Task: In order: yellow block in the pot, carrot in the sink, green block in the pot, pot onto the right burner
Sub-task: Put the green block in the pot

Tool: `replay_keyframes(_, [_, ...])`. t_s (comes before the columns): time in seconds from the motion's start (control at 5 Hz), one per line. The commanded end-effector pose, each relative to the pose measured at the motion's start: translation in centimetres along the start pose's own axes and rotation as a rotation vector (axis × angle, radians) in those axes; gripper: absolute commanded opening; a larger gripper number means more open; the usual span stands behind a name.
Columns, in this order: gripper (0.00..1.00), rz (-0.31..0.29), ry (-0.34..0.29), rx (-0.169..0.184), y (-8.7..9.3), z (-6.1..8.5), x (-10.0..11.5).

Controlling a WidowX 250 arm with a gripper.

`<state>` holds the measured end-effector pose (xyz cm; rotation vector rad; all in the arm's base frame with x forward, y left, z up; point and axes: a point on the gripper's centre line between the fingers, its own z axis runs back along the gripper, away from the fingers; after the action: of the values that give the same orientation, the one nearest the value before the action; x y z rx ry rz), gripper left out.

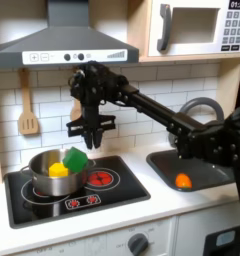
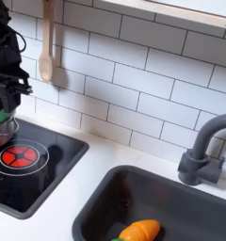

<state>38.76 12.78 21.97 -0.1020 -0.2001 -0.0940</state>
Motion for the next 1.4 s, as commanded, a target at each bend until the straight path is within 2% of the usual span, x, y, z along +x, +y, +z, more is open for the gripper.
replay_keyframes(0.0, [0.0,0.007,0.007,-0.001,0.3,-0.4,-0.2])
replay_keyframes(0.4, [0.0,0.013,0.015,0.001,0.8,-0.6,-0.2])
replay_keyframes(0.8, [0.0,0.039,-0.001,0.016,1.9,0.4,-0.5])
replay_keyframes(1.2, [0.0,0.037,0.006,0.013,2.0,0.1,-0.5])
